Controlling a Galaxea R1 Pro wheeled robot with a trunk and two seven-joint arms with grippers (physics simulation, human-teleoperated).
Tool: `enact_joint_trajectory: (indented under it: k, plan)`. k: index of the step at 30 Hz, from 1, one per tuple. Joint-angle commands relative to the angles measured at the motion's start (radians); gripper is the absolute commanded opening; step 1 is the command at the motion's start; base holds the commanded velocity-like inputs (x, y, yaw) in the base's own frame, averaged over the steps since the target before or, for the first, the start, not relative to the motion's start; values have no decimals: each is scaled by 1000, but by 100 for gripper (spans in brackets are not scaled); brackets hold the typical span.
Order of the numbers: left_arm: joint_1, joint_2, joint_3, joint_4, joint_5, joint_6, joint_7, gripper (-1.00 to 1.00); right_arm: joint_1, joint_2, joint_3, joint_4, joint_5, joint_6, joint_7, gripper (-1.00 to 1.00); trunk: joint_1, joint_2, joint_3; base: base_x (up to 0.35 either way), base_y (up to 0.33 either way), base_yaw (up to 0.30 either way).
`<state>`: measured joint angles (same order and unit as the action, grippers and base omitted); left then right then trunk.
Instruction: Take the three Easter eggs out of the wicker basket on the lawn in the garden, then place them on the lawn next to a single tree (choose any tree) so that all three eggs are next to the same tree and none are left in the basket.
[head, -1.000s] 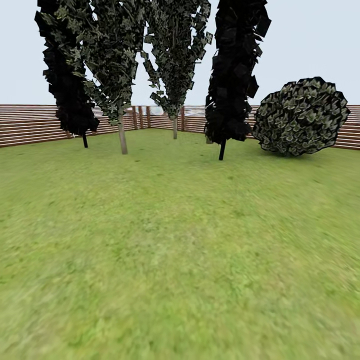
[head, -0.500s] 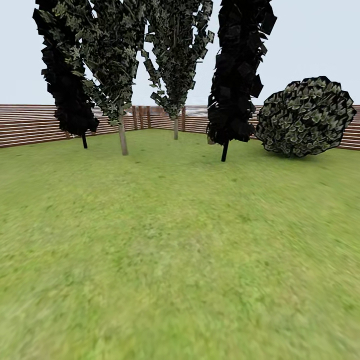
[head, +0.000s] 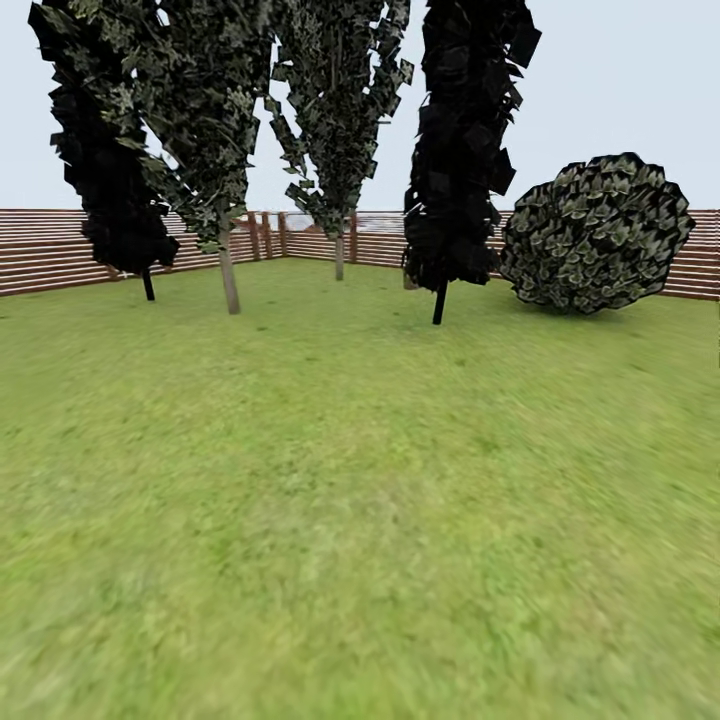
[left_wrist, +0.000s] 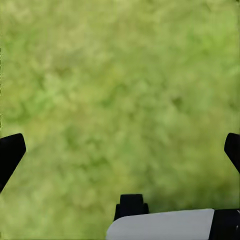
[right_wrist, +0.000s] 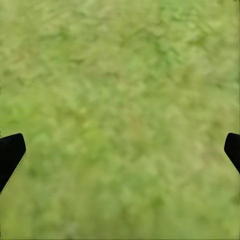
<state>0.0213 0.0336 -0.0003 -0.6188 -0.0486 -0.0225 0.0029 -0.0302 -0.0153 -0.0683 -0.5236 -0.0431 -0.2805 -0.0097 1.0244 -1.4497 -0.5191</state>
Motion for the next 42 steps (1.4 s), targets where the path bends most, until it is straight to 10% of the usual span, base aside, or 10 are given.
enact_joint_trajectory:
  k: [1, 42]
  plan:
    - [0, 0, 0, -1, -5, -2, 1, 100, 0, 0, 1, 0, -4, -3, -1, 100, 1, 0, -1, 316, 89, -23]
    - [1, 0, -1, 1, -5, -2, 1, 100, 0, 1, 2, 0, -3, -3, -1, 100, 1, 0, -20, 316, 119, -1]
